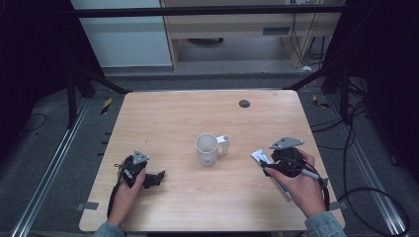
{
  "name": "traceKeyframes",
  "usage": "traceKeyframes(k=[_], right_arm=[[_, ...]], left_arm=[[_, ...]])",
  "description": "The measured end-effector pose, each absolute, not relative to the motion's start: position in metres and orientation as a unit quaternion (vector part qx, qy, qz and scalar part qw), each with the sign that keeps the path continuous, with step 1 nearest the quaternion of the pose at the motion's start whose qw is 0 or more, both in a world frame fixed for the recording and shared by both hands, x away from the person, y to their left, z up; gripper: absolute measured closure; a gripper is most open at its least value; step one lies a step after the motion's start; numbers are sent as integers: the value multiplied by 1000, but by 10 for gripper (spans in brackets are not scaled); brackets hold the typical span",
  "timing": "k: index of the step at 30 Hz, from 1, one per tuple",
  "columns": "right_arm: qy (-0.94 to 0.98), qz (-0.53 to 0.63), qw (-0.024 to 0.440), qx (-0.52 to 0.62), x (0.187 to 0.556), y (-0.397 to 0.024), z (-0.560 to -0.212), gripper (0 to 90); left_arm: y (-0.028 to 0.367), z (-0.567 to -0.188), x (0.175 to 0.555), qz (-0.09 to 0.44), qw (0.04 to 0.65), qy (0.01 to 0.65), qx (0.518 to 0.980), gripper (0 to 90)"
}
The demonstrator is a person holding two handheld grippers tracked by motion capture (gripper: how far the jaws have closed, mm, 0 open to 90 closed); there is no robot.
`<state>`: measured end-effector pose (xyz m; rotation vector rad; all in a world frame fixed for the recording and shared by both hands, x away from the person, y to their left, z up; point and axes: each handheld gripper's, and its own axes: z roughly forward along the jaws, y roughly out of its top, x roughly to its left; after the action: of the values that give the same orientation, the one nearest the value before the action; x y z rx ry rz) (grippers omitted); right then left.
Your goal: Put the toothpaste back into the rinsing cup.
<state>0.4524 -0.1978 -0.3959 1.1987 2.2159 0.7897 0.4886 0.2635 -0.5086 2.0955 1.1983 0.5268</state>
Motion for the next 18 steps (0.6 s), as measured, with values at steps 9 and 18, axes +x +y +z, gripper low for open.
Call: traceKeyframes(k=[9,18], right_arm=[[811,297,231,449,462,-206,-396,327],[824,289,221,436,468,-209,-389,442]], left_arm=[[264,-509,489,201,329,458,801,0],[263,-509,489,201,330,458,800,0]])
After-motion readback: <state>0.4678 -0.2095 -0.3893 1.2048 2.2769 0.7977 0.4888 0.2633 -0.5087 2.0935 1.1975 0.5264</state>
